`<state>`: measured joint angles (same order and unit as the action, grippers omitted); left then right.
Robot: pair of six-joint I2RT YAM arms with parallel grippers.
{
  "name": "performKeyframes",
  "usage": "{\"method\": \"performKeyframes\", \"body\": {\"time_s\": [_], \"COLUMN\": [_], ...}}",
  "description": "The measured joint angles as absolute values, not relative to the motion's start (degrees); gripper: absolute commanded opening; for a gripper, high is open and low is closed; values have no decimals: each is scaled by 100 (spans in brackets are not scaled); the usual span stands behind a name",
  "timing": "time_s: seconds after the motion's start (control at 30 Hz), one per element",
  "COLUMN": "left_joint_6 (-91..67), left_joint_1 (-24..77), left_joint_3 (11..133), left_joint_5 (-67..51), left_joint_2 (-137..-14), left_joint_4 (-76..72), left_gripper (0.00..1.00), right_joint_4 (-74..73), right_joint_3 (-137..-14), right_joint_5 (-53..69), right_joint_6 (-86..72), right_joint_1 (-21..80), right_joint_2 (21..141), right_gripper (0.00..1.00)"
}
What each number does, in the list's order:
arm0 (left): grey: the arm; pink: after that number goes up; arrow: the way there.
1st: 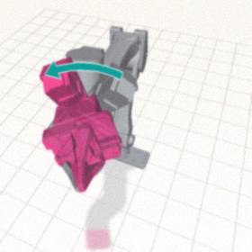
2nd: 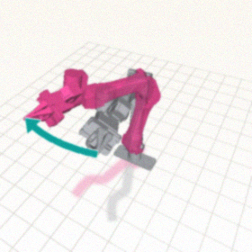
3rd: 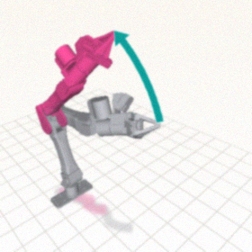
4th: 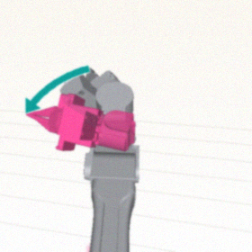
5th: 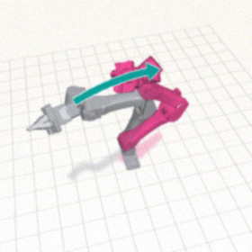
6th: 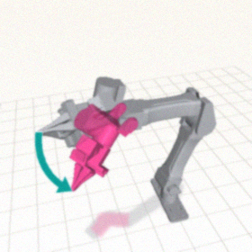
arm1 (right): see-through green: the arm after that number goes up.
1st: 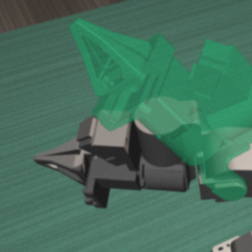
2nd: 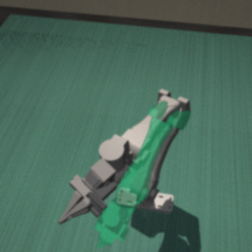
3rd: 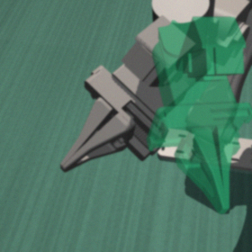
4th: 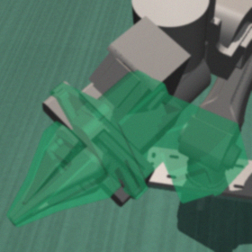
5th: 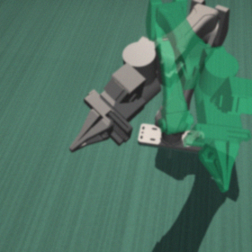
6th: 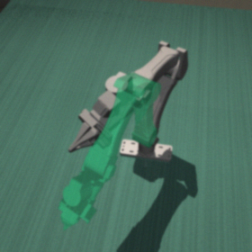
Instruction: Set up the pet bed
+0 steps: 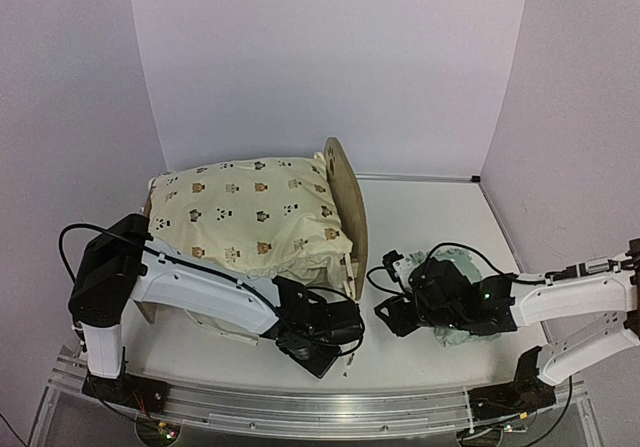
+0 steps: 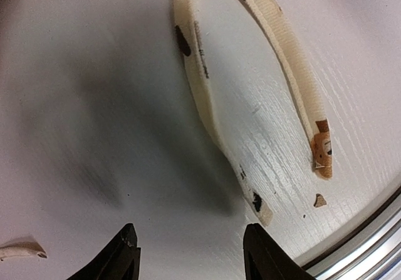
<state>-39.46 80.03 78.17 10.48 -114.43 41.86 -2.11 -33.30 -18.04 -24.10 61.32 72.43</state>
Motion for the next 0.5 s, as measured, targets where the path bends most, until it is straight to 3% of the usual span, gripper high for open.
{"method": "performKeyframes", "body": {"time_s": [0.5], "left_joint_6": [-3879], "left_joint_1": [8003], "left_joint_3": [8259], "left_joint_5": [625], "left_joint_2": [-11443], "left_joint_4": [4195], "left_gripper": [57], "right_joint_4": [-211], "right_joint_3": [-3339], "right_joint_5": [-1809], "right_joint_6": [-2410], "right_joint_1": [6132], "right_joint_2": [7293], "right_gripper": [38]}}
